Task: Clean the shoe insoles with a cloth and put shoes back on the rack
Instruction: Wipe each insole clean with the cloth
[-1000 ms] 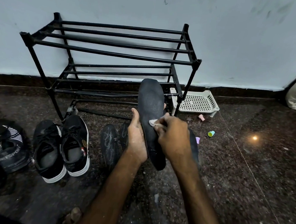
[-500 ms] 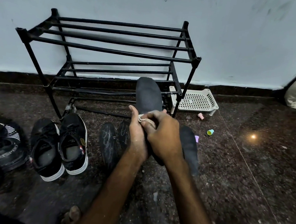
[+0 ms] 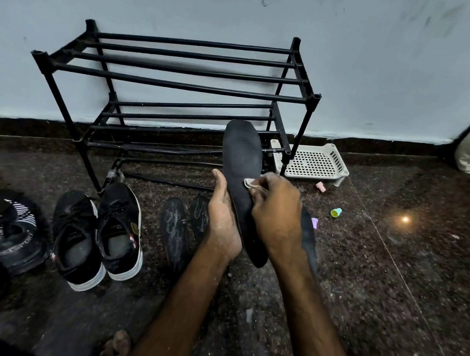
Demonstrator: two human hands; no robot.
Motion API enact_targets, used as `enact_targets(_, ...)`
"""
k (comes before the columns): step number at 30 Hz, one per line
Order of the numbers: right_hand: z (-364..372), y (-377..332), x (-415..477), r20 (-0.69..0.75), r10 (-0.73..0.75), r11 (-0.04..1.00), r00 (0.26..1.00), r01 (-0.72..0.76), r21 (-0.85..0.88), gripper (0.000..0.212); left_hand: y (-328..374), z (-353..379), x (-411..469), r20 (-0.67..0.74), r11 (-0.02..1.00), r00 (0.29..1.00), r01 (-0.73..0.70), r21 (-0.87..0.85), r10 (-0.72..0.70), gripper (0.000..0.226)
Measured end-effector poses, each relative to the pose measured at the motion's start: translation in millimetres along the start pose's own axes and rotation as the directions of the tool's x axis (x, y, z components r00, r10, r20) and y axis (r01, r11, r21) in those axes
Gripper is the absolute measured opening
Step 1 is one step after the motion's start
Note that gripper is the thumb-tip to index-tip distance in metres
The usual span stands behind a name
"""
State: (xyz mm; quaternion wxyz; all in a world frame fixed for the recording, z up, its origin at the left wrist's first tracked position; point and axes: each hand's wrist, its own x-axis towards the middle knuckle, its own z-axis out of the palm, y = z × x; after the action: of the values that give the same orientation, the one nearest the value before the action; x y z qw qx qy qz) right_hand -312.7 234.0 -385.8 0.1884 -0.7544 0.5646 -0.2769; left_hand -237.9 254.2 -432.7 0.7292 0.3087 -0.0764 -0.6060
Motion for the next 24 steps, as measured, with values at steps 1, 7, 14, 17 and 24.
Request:
enact_targets(1, -2, 3, -4, 0.029, 0.020, 1.000, 0.999, -0.020, -0.011, 0.010, 1, 1, 1, 0.000, 1.000, 1.000, 0.003, 0.002, -0.003, 0.071)
enact_targets(7, -4, -14, 2, 0.097, -0.096, 0.989, 0.991, 0.084, 0.120, 0.009, -2, 1, 1, -0.040, 1.000, 0.999, 0.016, 0.024, -0.015, 0.073)
enact_targets(14, -8, -4, -7, 0.118, -0.023, 0.999, 0.993, 0.026, -0.021, 0.011, 1, 0, 6, -0.025, 0.996, 0.997, 0.075, 0.044, -0.074, 0.085)
enact_targets(17, -5, -12, -1, 0.114, -0.130, 0.991, 0.985, 0.127, 0.027, 0.012, -1, 2, 3, -0.007, 0.993, 0.993, 0.116, 0.027, -0.116, 0.078)
enact_targets(24, -16, 2, 50, -0.069, -0.223, 0.973, 0.972, 0.218, -0.077, 0.015, 3, 8, -1, 0.094, 0.985, 0.983, 0.164, -0.053, -0.159, 0.076)
